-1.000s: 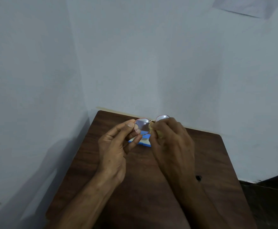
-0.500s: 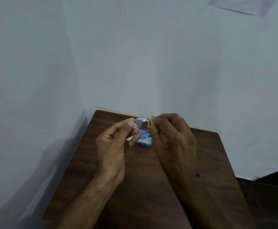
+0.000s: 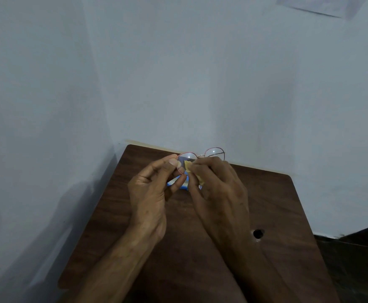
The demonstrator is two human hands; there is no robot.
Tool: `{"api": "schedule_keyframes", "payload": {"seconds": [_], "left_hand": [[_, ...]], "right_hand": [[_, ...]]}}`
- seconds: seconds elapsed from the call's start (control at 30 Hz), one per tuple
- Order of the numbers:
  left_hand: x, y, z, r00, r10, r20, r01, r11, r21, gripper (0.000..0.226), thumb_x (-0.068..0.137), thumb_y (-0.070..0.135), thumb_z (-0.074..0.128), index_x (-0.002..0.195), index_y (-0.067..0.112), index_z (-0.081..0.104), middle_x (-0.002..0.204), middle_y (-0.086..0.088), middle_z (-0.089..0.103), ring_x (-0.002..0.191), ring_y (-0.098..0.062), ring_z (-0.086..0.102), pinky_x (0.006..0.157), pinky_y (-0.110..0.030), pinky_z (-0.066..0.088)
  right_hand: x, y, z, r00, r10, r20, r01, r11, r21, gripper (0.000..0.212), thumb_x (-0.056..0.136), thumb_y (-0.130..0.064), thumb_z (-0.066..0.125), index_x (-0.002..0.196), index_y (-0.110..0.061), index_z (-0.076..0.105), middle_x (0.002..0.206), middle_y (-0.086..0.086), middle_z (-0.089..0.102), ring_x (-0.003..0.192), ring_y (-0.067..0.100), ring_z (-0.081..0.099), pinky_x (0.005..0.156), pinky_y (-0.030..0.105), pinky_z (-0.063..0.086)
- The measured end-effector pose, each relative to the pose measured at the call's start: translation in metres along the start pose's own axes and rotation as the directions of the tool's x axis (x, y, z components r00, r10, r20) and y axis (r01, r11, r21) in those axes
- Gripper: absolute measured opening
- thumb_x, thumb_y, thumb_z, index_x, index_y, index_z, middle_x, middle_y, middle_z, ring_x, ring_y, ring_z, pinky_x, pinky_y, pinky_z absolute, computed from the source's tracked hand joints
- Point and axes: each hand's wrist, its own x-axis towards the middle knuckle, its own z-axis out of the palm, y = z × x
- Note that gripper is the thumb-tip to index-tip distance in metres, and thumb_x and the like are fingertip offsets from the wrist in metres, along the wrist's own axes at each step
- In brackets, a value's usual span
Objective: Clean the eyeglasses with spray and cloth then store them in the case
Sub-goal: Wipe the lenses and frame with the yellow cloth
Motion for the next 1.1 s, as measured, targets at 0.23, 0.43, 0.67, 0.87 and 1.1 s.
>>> {"api": "schedule_keyframes", "payload": {"seconds": [0.23,0.43,0.67,0.87,1.1], "left_hand": [[-0.005,-0.004,0.004,1.0,-0.025,0.002,0.025,0.999,-0.023,0.013,0.091,0.007,0.075,0.092,0.014,0.085,0.088,-0.007,0.081,0.076,-0.013,0.078,0.065,-0.023,0.062],[-0.004,-0.006,0.002,1.0,-0.025,-0.018,0.024,0.999,-0.029,0.014,0.086,0.011,0.077,0.098,0.012,0.084,0.094,-0.011,0.082,0.082,-0.017,0.079,0.069,-0.025,0.064],[0.001,-0.007,-0.002,0.997,-0.07,-0.016,0.07,0.997,-0.014,0.012,0.092,0.007,0.073,0.096,0.013,0.082,0.09,-0.008,0.082,0.079,-0.014,0.079,0.067,-0.024,0.064],[0.005,-0.008,0.0,0.997,-0.079,-0.01,0.079,0.997,0.007,0.011,0.086,0.012,0.076,0.09,0.017,0.085,0.089,-0.009,0.082,0.079,-0.015,0.078,0.065,-0.023,0.064],[0.013,-0.006,0.0,0.998,-0.046,-0.036,0.047,0.998,0.031,0.016,0.093,0.005,0.071,0.091,0.015,0.083,0.09,-0.008,0.081,0.083,-0.017,0.076,0.067,-0.026,0.066]], "right_hand": [[-0.005,0.003,0.0,1.0,-0.019,0.017,0.019,1.0,0.005,0.017,0.084,-0.006,0.081,0.1,-0.009,0.077,0.106,0.006,0.072,0.091,0.024,0.068,0.075,0.035,0.058],[-0.005,0.018,-0.006,0.996,0.084,-0.039,-0.081,0.994,0.071,0.013,0.086,-0.01,0.079,0.099,-0.011,0.077,0.104,0.002,0.071,0.091,0.017,0.066,0.079,0.025,0.054],[0.006,0.046,-0.008,0.965,0.251,-0.078,-0.249,0.968,0.036,0.013,0.088,-0.008,0.08,0.1,-0.01,0.077,0.102,0.002,0.07,0.088,0.014,0.061,0.073,0.028,0.054],[0.012,0.044,0.006,0.975,0.221,-0.032,-0.221,0.975,0.005,0.014,0.089,-0.01,0.08,0.101,-0.007,0.076,0.102,0.009,0.07,0.089,0.013,0.055,0.073,0.027,0.048],[0.002,0.044,0.009,0.972,0.236,-0.009,-0.236,0.971,-0.029,0.012,0.086,-0.009,0.082,0.095,-0.012,0.075,0.1,0.003,0.069,0.088,0.011,0.055,0.077,0.02,0.04]]}}
